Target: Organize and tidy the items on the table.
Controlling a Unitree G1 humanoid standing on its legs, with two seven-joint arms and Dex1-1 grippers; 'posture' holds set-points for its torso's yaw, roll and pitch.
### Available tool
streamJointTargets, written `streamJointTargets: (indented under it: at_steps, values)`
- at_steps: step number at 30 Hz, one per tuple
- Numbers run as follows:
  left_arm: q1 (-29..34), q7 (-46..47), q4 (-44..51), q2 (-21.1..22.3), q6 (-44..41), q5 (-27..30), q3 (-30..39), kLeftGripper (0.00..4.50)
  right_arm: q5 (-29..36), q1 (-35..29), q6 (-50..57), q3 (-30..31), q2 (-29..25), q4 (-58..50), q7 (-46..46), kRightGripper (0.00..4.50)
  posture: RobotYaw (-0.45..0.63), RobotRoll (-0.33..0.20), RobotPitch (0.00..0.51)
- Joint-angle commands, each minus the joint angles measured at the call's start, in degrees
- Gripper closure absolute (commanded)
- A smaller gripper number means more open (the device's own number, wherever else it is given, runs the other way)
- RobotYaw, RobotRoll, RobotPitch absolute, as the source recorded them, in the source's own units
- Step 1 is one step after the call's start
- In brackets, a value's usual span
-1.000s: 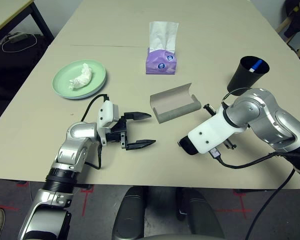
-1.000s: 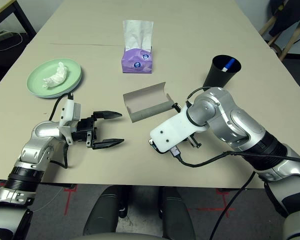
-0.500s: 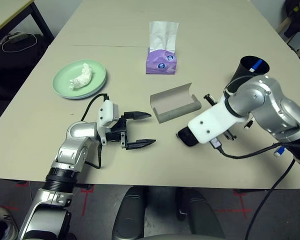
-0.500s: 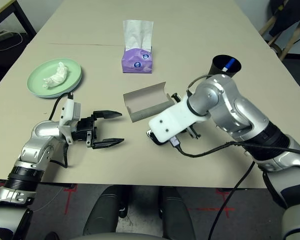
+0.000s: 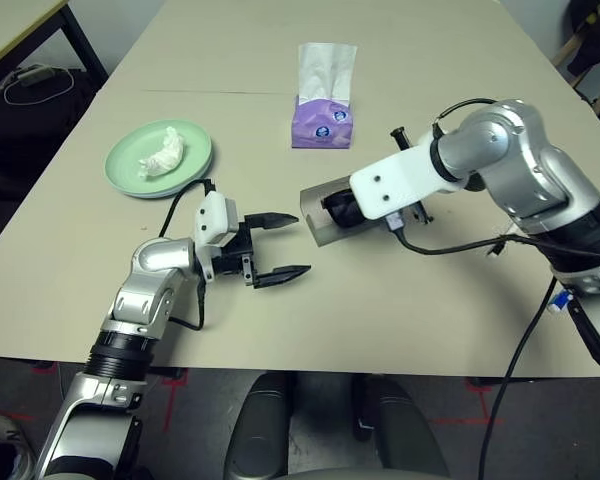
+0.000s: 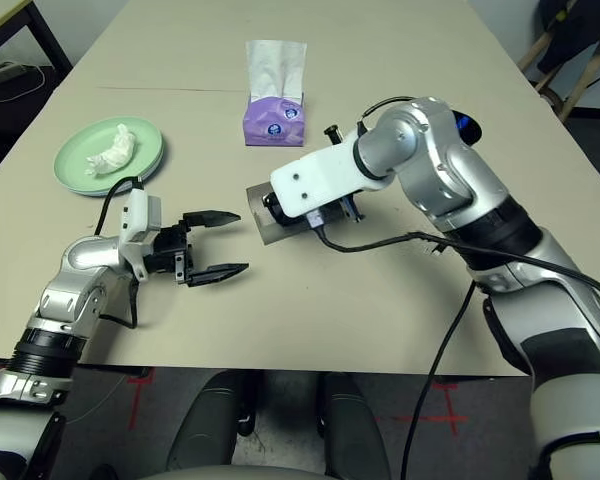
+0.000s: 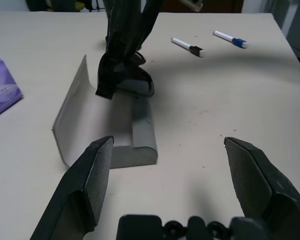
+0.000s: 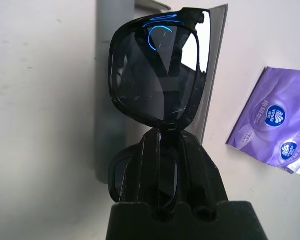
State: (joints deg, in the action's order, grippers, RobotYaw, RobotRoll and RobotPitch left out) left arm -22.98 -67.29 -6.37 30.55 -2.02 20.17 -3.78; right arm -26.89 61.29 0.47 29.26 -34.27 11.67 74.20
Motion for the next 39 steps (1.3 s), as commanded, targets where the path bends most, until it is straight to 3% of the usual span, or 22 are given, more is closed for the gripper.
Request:
streamJointTargets:
  at_steps: [1,13,39]
  values:
    - [1.28,0.57,2.46,0.83,-0.79,-0.26,0.03,0.0,-1.68,1.05,-2.4,1.36,1.26,3.32,-2.14,4.13,0.17,0.0,0.165]
    - [2.46,2.16,5.2,1.26,-2.57,-0.03,0.19,0.0,-4.21,1.19,-2.97,1.7,4.91,6.12,-4.22,4.13,0.19,0.0,0.165]
    - [3.78,3.12,7.38,1.48,-3.77,0.13,0.09,0.0,-6.63,-0.22,0.48,2.23,7.67,7.72,-6.29,4.13,0.19,0.0,0.171]
